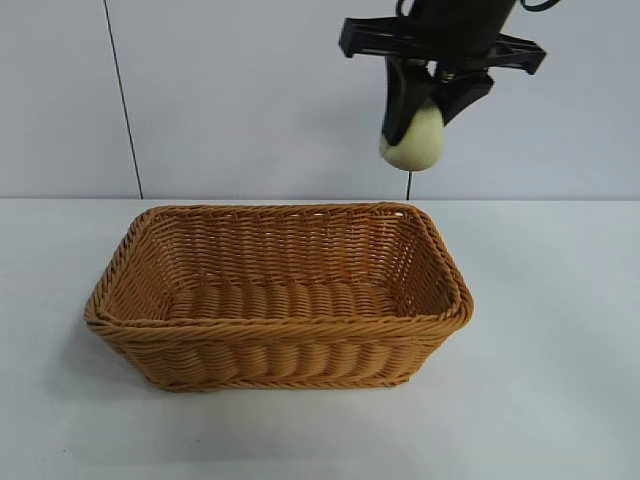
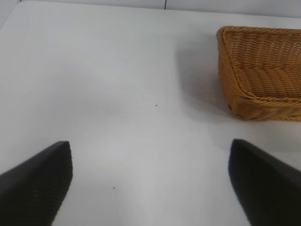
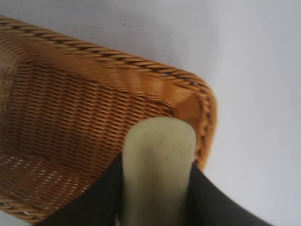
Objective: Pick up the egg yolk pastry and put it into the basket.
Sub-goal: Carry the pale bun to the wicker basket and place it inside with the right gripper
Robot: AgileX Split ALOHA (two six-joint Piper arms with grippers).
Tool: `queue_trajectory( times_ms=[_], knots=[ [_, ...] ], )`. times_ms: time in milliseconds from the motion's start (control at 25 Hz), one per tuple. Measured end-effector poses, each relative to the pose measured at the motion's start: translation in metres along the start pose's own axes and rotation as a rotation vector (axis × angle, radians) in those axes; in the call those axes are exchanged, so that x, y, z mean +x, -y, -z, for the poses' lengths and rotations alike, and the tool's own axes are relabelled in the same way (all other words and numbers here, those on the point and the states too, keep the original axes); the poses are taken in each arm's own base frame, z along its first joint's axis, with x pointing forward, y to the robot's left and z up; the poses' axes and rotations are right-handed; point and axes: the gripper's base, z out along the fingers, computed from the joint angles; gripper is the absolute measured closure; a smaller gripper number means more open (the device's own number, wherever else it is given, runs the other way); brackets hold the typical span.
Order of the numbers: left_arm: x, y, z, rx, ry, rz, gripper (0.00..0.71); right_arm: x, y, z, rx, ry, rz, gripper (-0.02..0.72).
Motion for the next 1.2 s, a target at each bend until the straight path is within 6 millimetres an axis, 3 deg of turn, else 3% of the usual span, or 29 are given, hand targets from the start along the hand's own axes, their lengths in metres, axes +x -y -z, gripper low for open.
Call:
queue_trajectory(
  times_ms=[120,320,560,720,880,1080,1200],
  knots=[
    [0.000,0.000,0.000,0.000,0.000,0.000,0.014,0.005,-0.027,-0.011,-0.029,-0.006,0.044,0.500],
    [0.000,0.000,0.000,0.000,0.000,0.000,0.014,0.013,-0.052,-0.057,-0.045,-0.038,0.078,0.502],
    [0.000,0.000,0.000,0.000,0.000,-0.006,0.014,0.025,-0.051,-0.117,-0.028,-0.102,0.075,0.503],
    [0.000,0.000,0.000,0.000,0.000,-0.006,0.014,0.034,-0.049,-0.140,-0.015,-0.151,0.073,0.499],
    [0.000,0.000,0.000,0.000,0.000,-0.006,0.014,0.033,-0.049,-0.142,-0.014,-0.150,0.074,0.423],
    [0.000,0.000,0.000,0.000,0.000,-0.006,0.014,0.023,-0.052,-0.131,-0.015,-0.160,0.080,0.122],
    [0.000,0.000,0.000,0.000,0.000,-0.006,0.014,0.008,-0.056,-0.114,-0.010,-0.161,0.092,0.083]
  ],
)
